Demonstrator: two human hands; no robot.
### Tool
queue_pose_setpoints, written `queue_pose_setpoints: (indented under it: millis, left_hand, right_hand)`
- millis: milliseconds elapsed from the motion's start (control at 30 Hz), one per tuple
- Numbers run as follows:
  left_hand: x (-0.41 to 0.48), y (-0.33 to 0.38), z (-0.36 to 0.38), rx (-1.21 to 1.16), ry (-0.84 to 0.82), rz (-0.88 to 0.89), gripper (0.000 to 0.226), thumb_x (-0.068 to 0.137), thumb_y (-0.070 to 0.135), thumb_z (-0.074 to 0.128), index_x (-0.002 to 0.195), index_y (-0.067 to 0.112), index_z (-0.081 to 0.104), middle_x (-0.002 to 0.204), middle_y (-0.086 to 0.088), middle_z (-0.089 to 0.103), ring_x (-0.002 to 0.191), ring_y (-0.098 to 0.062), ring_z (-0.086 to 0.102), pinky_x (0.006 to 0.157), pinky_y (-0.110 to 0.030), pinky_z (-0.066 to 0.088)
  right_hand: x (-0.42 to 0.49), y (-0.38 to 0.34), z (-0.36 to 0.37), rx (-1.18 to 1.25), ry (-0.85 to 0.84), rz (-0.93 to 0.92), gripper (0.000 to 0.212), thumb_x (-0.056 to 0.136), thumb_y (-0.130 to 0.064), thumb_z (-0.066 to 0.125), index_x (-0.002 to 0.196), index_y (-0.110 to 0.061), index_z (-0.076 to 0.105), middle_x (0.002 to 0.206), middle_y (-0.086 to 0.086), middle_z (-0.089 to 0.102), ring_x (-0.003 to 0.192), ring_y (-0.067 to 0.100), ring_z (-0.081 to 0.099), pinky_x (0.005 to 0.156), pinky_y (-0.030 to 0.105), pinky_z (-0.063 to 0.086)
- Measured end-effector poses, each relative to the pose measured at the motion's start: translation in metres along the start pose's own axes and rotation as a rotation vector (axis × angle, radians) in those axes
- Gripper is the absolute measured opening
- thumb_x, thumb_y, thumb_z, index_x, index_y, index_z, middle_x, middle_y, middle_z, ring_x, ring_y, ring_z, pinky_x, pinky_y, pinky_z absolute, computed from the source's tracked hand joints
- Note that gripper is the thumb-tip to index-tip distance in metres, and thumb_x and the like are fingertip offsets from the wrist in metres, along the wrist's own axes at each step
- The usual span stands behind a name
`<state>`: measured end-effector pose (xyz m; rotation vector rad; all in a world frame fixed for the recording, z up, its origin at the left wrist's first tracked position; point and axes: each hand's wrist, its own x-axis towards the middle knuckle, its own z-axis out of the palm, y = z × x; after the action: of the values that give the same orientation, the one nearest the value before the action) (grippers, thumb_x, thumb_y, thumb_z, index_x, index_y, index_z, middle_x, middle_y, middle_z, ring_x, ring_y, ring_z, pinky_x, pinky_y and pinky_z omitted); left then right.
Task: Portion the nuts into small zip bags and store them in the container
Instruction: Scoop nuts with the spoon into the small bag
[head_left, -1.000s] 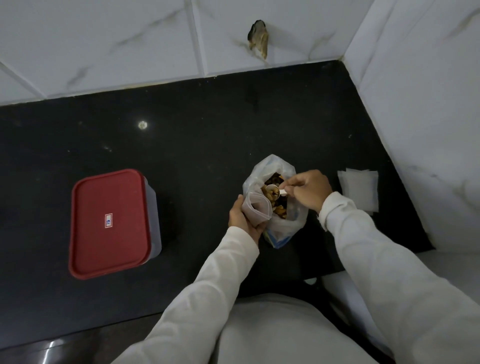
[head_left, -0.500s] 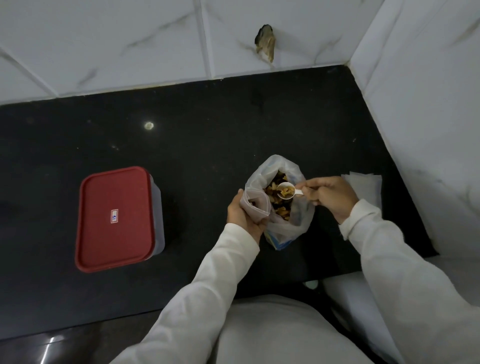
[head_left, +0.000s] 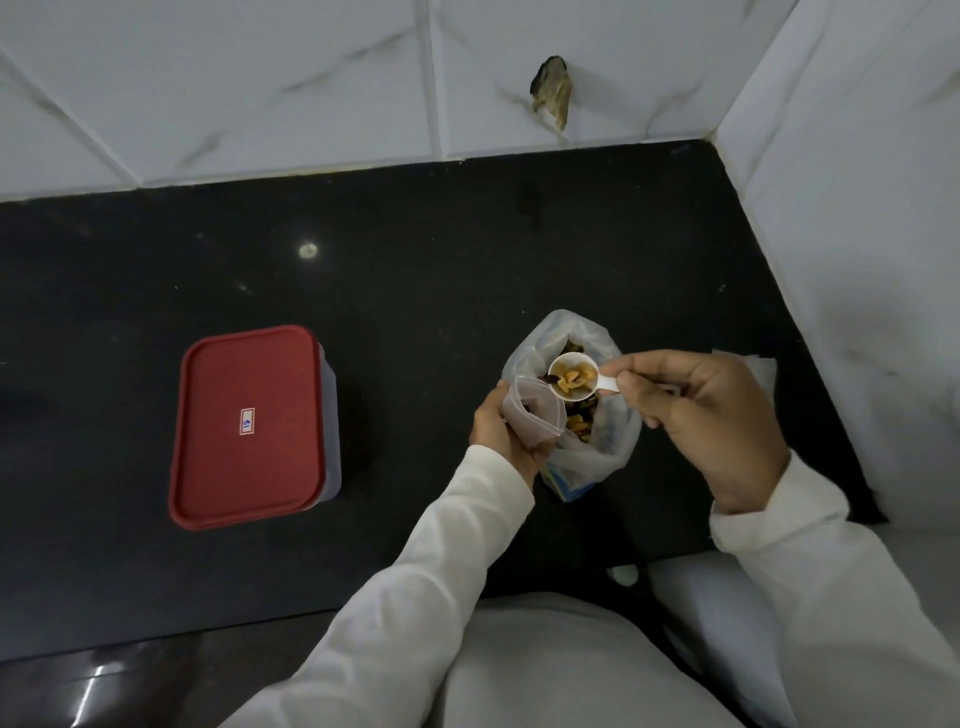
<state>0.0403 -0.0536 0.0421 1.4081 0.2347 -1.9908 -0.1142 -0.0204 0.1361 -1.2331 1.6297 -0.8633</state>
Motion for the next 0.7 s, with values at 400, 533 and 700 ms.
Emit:
queue_pose_setpoints:
  millis: [400, 533, 700]
  left_hand:
    - [0.011, -0.003, -0.005, -0.017, -0.048, 0.046, 0.052, 0.092, 0.04, 0.058, 0.136, 0.013, 0.055, 0.121, -0.017, 0.065, 0.089, -0.028, 0.065, 0.05, -0.027, 0.054]
    - [0.009, 0.002, -0.007, -0.002, -0.086, 0.046, 0.051, 0.095, 0.04, 0.053, 0.131, 0.005, 0.057, 0.085, -0.012, 0.068, 0.067, -0.022, 0.066, 0.046, -0.024, 0.051]
    - [0.011, 0.004, -0.01, 0.018, -0.112, 0.021, 0.053, 0.092, 0.043, 0.056, 0.13, 0.007, 0.06, 0.084, -0.012, 0.069, 0.071, -0.023, 0.067, 0.057, -0.03, 0.056]
  right_hand:
    - [-0.011, 0.023, 0.045, -0.638, 0.263, -0.725, 0.019, 0.079, -0.003, 0.058, 0.086, 0.002, 0.075, 0.074, 0.01, 0.07, 0.073, 0.014, 0.058, 0.065, 0.028, 0.055]
    - [-0.021, 0.027, 0.049, -0.773, 0.279, -0.86, 0.021, 0.087, -0.008, 0.058, 0.099, -0.001, 0.074, 0.095, 0.009, 0.074, 0.086, 0.019, 0.059, 0.078, 0.023, 0.05]
    - [-0.029, 0.031, 0.052, -0.802, 0.289, -0.916, 0.029, 0.101, -0.018, 0.049, 0.106, -0.001, 0.072, 0.102, 0.013, 0.073, 0.085, 0.027, 0.066, 0.083, 0.026, 0.049]
